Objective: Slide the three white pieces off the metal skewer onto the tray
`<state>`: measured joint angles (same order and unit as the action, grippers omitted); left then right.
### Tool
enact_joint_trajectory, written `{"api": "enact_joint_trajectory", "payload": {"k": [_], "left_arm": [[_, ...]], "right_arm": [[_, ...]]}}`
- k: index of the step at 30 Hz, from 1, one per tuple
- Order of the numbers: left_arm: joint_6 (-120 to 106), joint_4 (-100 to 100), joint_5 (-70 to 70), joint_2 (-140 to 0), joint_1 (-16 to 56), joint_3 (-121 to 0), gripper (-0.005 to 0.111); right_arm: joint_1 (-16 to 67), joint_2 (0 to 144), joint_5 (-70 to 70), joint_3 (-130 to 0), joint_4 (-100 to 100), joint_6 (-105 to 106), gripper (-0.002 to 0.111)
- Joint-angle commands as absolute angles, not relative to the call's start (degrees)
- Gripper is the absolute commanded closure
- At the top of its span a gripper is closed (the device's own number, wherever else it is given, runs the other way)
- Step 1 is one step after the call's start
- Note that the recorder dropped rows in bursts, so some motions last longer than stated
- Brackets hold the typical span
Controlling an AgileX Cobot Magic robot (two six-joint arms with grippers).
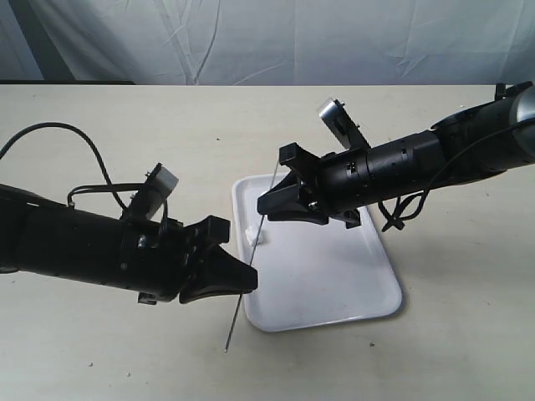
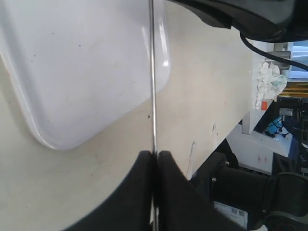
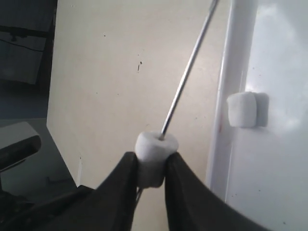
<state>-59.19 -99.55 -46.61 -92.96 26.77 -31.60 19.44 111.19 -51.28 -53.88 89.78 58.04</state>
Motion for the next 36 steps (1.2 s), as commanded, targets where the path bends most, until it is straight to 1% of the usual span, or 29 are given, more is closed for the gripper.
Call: {"api": "enact_joint_trajectory", "payload": {"k": [1,6,13,22,28,32,33,34,36], "left_arm": [[-58.6,-99.8,-50.4,-93.1,28.2,-31.9,0.107],[-58.0,-99.4,-50.3,-93.1,31.0,-31.9,0.107],[-55.3,-97.0,-49.5,-93.1,33.2,-31.8,0.107],[-55.0,-96.8,-50.8,-92.8,33.3,-24.6,0.107],[-55.9,-96.3,-55.3,-92.7,33.3,-21.0,0.107],[-58.1,-97.5,-55.9,-92.7,33.3,-19.3,0.107],[-59.2,-98.4,-55.9,-92.7,33.3,-19.1,0.107],[-60.6,-99.9,-55.9,-92.7,33.3,-18.8,0.107],[-62.8,-99.9,-55.6,-92.7,33.3,-18.7,0.107]], "right_arm": [[19.4,111.2,-46.5,-54.0,90.2,58.7,0.088],[19.4,111.2,-43.6,-54.0,90.2,58.9,0.088],[19.4,111.2,-40.5,-54.0,90.1,59.4,0.088],[19.4,111.2,-31.4,-54.0,89.8,60.0,0.088],[19.4,111.2,-29.4,-54.8,88.7,60.8,0.088],[19.4,111.2,-31.0,-55.2,87.1,60.8,0.088],[19.4,111.2,-31.3,-55.2,85.9,60.8,0.088],[19.4,111.2,-32.0,-55.2,84.8,60.8,0.084],[19.4,111.2,-32.7,-55.2,82.7,60.3,0.074]]}}
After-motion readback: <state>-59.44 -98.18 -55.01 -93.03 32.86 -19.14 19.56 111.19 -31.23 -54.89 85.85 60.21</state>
